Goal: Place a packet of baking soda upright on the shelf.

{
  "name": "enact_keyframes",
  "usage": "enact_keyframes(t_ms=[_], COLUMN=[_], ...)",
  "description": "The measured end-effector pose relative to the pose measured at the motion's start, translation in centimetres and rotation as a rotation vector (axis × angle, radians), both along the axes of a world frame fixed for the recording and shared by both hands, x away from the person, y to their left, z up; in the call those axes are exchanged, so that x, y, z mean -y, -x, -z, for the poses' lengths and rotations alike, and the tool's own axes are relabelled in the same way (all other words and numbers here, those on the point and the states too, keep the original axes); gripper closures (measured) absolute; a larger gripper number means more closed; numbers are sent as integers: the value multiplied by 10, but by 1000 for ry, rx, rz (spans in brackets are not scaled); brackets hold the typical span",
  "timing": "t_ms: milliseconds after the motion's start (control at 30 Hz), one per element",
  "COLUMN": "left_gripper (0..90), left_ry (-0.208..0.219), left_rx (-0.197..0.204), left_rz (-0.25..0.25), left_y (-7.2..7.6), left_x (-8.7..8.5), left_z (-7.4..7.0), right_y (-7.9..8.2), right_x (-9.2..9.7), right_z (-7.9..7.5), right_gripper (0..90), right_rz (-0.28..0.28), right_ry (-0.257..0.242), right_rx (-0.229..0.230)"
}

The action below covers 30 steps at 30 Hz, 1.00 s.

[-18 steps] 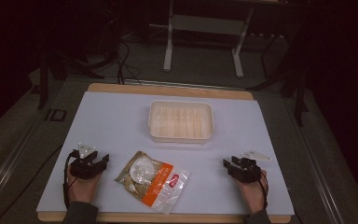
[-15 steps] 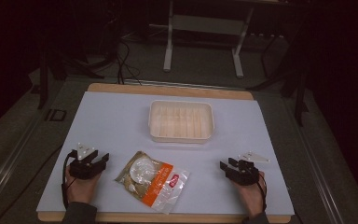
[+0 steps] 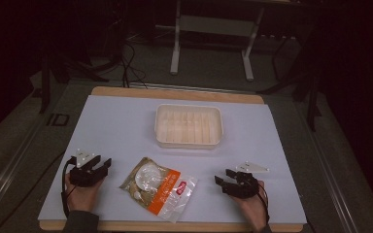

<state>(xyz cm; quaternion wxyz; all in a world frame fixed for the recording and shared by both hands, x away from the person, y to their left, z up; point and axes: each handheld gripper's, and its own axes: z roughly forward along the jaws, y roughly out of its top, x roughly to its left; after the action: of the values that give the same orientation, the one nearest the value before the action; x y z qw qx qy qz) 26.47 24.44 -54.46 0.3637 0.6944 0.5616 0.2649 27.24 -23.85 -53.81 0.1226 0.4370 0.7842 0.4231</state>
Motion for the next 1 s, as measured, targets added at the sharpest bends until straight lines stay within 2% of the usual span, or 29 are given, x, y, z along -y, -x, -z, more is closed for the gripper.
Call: enact_keyframes(t_ms=[67,233,600,800,1000], left_gripper=[547,548,549,549,549], left_ry=[-7,-11,-25,-21,-18], left_rx=[-4,-5,-5,-3,-2], left_rz=[5,6,0,-9,-11], left_y=[0,-1,-1,-1,-1], left_x=[1,1,1,-1,-1], left_z=[0,1,0,0,0], right_y=[2,6,9,10,13], right_x=[-6,-24,-54,-63,-72], right_z=[-1,0,6,10,14], right_gripper=[376,340,336,336,343], right_rz=[-40,-111,-190,-224,-252], right_ry=[-23,-25,-29,-54,-51], right_rx=[3,6,-17,-43,-64])
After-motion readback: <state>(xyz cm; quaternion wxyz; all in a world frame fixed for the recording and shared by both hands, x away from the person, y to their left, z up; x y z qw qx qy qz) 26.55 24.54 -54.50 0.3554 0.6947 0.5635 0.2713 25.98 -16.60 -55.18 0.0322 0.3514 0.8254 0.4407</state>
